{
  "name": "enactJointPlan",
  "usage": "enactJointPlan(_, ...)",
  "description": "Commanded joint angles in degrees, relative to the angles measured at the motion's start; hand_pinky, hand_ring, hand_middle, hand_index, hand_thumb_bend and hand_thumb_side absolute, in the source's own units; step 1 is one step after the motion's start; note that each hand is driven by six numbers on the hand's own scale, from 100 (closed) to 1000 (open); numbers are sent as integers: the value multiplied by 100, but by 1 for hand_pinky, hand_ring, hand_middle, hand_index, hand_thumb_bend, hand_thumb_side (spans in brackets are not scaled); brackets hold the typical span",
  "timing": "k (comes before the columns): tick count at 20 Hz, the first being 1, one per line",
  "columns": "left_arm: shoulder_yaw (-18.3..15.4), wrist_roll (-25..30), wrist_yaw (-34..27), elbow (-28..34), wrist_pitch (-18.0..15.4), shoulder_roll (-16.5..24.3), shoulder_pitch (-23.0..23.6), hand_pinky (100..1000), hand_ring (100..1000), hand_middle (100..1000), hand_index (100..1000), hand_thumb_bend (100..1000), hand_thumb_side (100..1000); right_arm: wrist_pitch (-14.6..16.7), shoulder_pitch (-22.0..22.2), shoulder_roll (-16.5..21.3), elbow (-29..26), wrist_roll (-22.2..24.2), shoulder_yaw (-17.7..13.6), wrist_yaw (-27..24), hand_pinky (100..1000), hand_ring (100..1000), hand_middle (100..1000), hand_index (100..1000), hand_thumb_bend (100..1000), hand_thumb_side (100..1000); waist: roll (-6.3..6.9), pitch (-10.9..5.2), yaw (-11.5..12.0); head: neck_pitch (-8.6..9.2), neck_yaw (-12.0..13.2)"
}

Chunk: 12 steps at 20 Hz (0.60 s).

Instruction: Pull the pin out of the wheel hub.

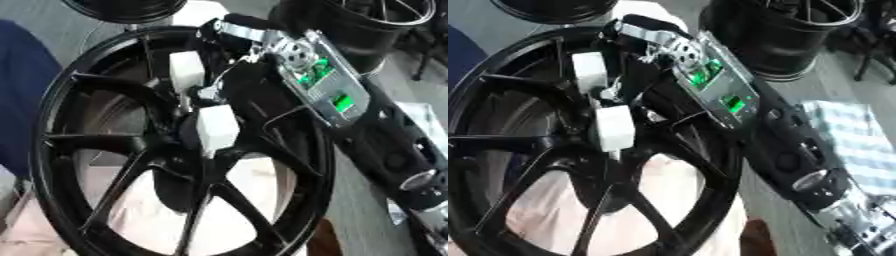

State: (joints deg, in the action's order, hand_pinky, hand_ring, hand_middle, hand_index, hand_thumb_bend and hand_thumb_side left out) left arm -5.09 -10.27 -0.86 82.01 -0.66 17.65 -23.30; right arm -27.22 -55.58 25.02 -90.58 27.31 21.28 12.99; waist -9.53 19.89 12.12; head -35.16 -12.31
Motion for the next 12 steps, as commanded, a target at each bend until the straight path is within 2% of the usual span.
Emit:
enactJointPlan(1, 21, 31, 24, 102, -10, 72, -81, 589, 575, 534, 689, 100, 856, -281, -66, 101, -128, -202, -134, -321, 589, 666, 311, 457, 371, 100, 54, -118, -5, 24, -44)
enactJointPlan(2, 20, 30, 26, 100, -9, 71, -80, 589, 575, 534, 689, 100, 856, -363, -65, 115, -167, -280, -144, -413, 589, 666, 311, 457, 371, 100, 54, -122, -7, 21, -49)
enactJointPlan(4, 19, 29, 28, 94, -7, 69, -74, 589, 575, 534, 689, 100, 856, -511, -70, 143, -235, -434, -187, -612, 567, 630, 252, 393, 396, 100, 58, -134, -15, 13, -57)
enactJointPlan(7, 16, 29, 30, 83, -1, 63, -63, 589, 576, 534, 689, 100, 856, -743, -120, 172, -366, -688, -330, -892, 551, 613, 228, 366, 401, 100, 67, -158, -31, -5, -81)
enactJointPlan(12, 3, 29, 42, 58, 13, 60, -36, 589, 577, 535, 689, 100, 858, -966, -272, 361, -616, -1074, -736, -1364, 540, 609, 218, 351, 398, 100, 78, -202, -70, -50, -89)
